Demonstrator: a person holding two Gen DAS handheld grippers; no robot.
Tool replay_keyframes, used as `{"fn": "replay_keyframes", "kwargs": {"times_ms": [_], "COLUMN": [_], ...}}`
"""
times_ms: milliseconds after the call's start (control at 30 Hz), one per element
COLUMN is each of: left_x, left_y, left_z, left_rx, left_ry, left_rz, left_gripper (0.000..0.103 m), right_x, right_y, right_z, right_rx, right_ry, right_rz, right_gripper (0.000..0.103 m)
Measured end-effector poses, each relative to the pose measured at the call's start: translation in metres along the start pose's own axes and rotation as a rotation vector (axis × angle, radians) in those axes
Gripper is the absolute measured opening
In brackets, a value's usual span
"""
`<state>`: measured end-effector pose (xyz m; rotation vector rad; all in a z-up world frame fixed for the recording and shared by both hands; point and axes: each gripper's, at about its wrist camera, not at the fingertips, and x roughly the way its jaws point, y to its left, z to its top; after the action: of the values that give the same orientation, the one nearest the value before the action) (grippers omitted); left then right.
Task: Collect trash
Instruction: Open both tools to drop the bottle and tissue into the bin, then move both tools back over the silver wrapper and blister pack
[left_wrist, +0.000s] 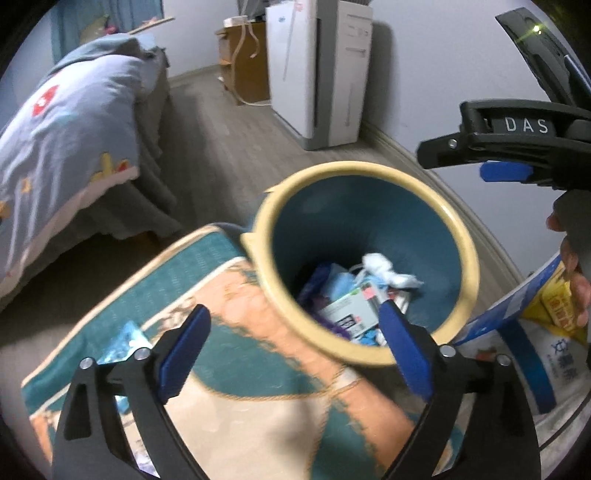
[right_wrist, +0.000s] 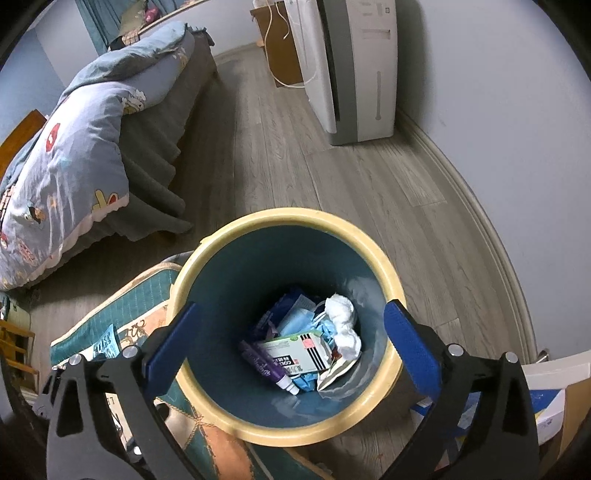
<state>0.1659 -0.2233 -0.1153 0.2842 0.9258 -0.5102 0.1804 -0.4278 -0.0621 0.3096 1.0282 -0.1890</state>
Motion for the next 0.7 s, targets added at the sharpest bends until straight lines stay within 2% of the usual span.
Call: {"fn": "replay_keyframes", "kwargs": {"times_ms": [700], "left_x": [-0.054], "left_y": [0.095], "left_z": [-0.061], "left_rx": [-0.094], "left_ry": [0.031], "left_rz": [0.130], "left_gripper": [0.095], "right_x": [-0.005], "right_y": [0.088], "right_z": [-0.016], "right_rx": [-0.081], "right_ry": [0.024], "right_rz": [0.047], "right_gripper": [0.097]}}
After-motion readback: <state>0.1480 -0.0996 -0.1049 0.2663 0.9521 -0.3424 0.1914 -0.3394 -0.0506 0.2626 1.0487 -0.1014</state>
